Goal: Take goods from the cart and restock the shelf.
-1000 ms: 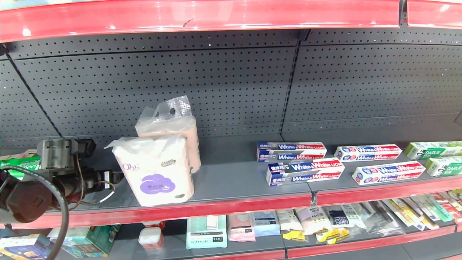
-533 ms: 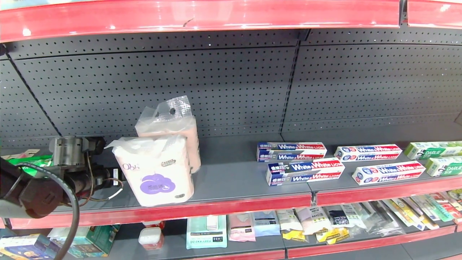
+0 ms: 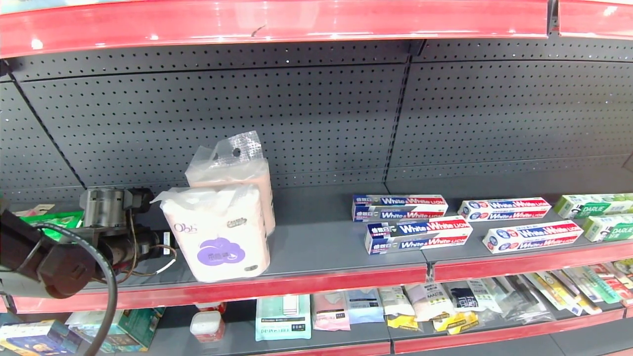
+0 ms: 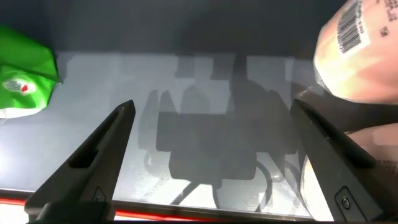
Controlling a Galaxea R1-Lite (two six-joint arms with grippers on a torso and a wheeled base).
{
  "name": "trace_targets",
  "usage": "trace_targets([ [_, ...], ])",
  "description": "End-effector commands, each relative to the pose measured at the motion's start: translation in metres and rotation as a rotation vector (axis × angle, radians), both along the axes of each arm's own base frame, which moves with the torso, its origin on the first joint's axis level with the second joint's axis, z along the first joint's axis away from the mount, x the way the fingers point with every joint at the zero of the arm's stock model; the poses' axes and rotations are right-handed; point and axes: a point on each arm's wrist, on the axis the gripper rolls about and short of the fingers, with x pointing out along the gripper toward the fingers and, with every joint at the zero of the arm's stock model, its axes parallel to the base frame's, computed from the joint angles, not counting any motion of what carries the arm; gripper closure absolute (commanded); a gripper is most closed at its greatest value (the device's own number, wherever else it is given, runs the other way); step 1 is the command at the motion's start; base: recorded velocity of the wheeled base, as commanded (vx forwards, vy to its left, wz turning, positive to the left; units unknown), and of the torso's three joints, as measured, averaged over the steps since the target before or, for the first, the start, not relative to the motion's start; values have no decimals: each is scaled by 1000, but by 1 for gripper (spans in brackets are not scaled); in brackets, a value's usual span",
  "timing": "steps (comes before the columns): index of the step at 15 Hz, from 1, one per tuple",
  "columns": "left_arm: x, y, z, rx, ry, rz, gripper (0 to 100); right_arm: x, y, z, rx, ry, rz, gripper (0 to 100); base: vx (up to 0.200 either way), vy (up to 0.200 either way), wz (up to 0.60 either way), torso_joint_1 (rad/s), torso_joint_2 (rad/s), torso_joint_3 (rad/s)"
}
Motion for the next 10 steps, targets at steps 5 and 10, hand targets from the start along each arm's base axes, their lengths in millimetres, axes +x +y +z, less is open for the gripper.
trace_targets([
  [5,1,-3,0,-1,-2,-10,0,0,0,0,0,1,1,0,0,0,0,0,0,0],
  [10,-1,-4,1,5,-1,-14,0,0,0,0,0,1,1,0,0,0,0,0,0,0],
])
